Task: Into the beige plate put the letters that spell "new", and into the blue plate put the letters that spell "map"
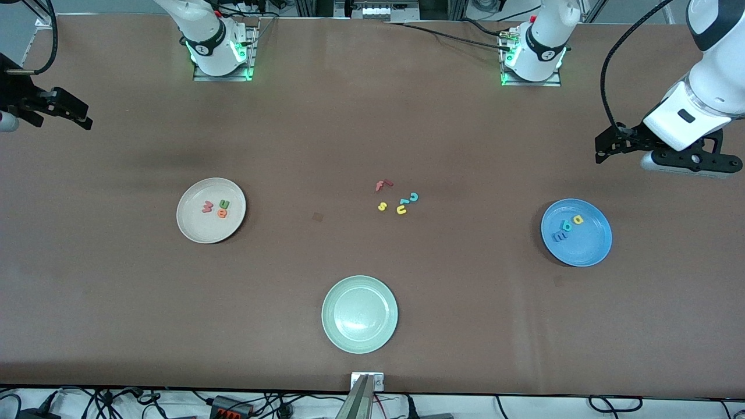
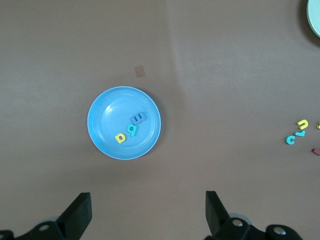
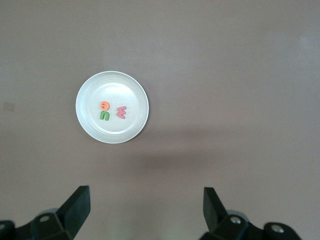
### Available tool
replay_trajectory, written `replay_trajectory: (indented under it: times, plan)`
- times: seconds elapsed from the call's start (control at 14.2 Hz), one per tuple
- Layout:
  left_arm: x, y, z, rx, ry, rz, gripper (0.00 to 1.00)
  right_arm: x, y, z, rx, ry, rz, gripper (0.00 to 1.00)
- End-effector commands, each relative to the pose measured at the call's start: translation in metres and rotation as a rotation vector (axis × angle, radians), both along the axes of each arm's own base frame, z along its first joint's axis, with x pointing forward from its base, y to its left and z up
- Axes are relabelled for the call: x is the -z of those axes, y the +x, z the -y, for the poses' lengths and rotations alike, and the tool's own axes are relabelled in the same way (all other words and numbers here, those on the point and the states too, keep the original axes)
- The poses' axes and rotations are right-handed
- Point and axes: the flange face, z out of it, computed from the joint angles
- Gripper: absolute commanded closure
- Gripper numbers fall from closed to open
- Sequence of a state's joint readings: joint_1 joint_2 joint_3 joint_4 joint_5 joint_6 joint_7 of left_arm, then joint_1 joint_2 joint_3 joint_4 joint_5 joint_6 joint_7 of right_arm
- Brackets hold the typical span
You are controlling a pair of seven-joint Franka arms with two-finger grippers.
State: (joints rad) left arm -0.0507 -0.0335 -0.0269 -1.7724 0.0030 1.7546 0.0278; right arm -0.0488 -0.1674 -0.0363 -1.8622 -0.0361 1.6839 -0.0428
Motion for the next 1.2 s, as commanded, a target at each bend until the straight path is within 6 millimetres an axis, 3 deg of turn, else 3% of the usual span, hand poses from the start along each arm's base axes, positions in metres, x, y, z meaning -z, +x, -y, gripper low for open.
replay_trajectory:
  times: [0.0,0.28,1.13]
  plan:
    - [-0.0070,-0.0024,0.0007,0.023,-0.005,-0.004,0.00,-0.0029,-0.0009,-0.0027,-0.002,-0.011,0.004,0.00]
    - [-0.0069,-0.0025,0.0007,0.023,-0.005,-0.005,0.00,-0.0032,-0.0013,0.0044,0.014,-0.007,0.008,0.00]
    - [-0.0074,-0.0027,0.0007,0.023,-0.005,-0.007,0.00,-0.0031,-0.0019,-0.0029,0.002,-0.004,0.000,0.00]
